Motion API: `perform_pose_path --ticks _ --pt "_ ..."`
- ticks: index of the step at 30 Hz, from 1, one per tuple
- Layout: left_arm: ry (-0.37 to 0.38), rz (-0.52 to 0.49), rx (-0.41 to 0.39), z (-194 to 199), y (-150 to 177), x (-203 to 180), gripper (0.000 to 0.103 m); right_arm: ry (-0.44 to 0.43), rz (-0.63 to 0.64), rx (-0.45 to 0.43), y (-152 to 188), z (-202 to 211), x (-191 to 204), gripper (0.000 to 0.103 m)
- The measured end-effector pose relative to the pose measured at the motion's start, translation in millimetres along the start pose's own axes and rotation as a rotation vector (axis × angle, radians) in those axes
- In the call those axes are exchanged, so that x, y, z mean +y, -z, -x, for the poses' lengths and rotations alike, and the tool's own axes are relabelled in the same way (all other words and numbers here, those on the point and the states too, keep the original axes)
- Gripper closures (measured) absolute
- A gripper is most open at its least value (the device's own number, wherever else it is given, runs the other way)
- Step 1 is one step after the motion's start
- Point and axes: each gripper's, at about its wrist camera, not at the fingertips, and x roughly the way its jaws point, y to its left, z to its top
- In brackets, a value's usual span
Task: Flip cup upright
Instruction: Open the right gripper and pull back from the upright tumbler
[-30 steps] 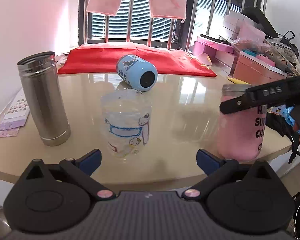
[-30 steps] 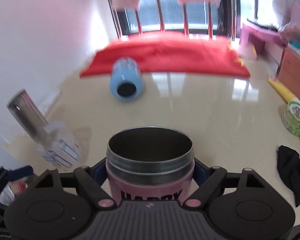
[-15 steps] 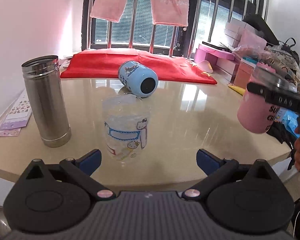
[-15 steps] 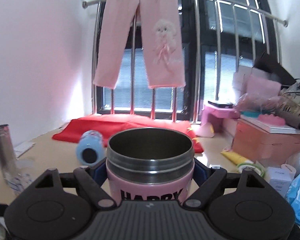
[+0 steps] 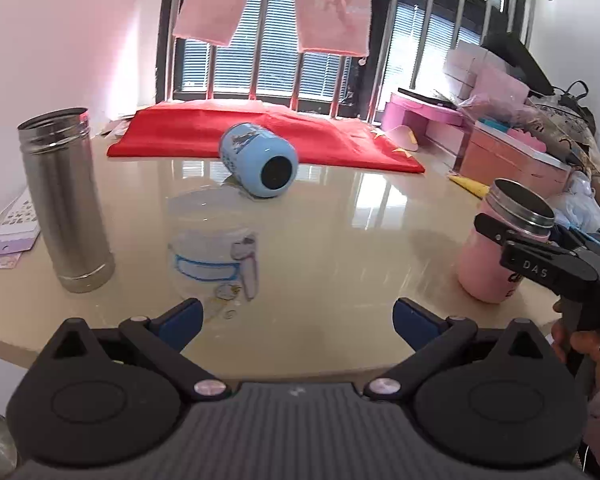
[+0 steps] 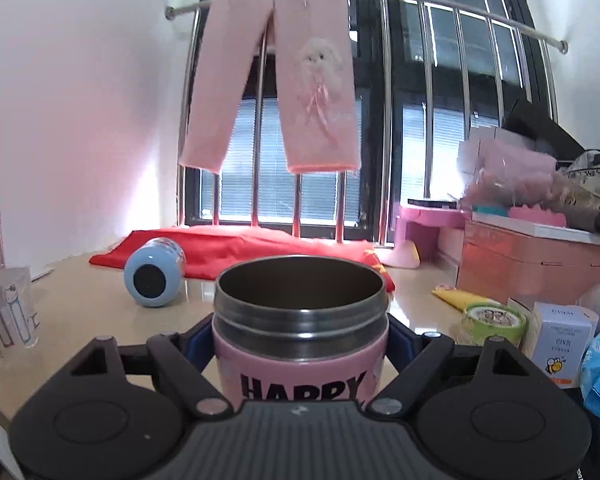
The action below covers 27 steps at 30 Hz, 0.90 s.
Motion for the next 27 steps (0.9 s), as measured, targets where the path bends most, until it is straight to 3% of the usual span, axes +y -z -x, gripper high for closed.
perform_pose_path --ticks 5,7,14,21,27 --pt "0.014 -0.009 -0.04 8.0 2.6 -7.4 0.0 -0.015 -0.008 -0.042 4.4 3.6 -3.1 0.017" --pt "0.01 -0.02 -0.061 13.7 2.1 -10.5 0.0 -0.014 -0.009 -0.078 -0.2 11.1 -2.9 0.0" --pt "0.043 -0.038 -0.141 43.6 3.1 -16.1 0.0 -0.008 -0.023 -0.176 -29.8 74.4 12.0 0.0" --pt "0.091 -0.068 -0.263 91.8 12.4 -13.5 0.0 -0.031 -0.047 -0.16 -44.0 149.1 52.3 0.0" --pt "0.089 -0.105 -0.351 136.3 27.0 0.5 0.0 -0.022 -0.068 -0.121 -38.0 198.9 89.5 0.0"
